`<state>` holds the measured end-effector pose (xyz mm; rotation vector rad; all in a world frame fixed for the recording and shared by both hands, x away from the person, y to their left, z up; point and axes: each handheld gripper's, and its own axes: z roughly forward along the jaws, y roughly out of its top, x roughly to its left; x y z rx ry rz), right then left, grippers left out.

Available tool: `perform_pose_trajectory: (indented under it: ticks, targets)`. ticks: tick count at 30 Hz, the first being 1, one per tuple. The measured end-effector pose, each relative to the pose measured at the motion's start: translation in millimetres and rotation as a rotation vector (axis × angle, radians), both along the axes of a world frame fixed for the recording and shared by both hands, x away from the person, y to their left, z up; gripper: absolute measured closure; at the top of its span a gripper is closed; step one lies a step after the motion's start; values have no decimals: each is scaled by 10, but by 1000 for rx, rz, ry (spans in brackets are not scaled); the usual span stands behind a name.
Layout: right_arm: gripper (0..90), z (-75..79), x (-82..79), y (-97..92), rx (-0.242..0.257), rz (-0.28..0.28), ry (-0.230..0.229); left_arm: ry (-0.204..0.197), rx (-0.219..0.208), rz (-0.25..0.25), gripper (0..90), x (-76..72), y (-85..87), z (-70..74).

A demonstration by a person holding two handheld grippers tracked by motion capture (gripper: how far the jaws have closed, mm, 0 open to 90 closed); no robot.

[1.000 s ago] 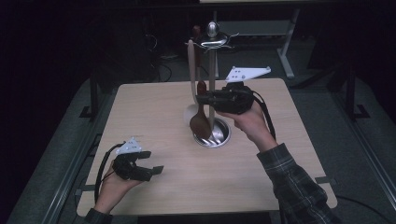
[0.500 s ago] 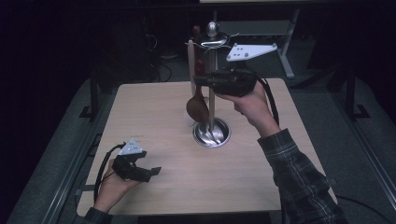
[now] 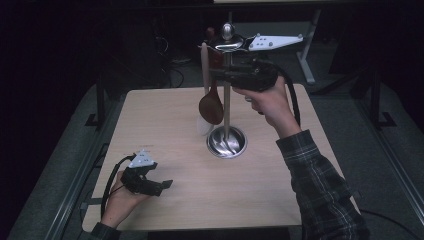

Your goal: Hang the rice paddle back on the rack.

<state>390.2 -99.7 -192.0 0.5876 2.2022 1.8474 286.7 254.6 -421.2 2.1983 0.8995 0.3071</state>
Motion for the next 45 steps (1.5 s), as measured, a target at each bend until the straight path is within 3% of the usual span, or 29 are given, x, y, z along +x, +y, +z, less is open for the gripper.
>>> perform_pose_trajectory:
  ticks: [11,18,20,23,29,37,45]
  targets:
    - [769,-57,141,-70,26,-3,44,14,13,-10,129,-3,-7,-17]
    - [755,-79,138,-81,16,-4,29,26,19,-19,130,-13,-18,-25]
    - [672,-80,114,-76,-20,-19,12,26,22,-22,130,-13,-17,-27]
    - [619,-115,69,-69,-64,-32,-3,26,18,-22,129,-15,-25,-35]
    - [532,-216,-23,-131,-103,-61,-21,25,38,-35,129,-15,-47,-40]
    - [381,-361,-125,-264,-114,-88,-18,24,42,-37,129,-20,-61,-50]
    - [269,-605,-216,-381,-131,-111,-19,25,44,-48,129,-20,-67,-57]
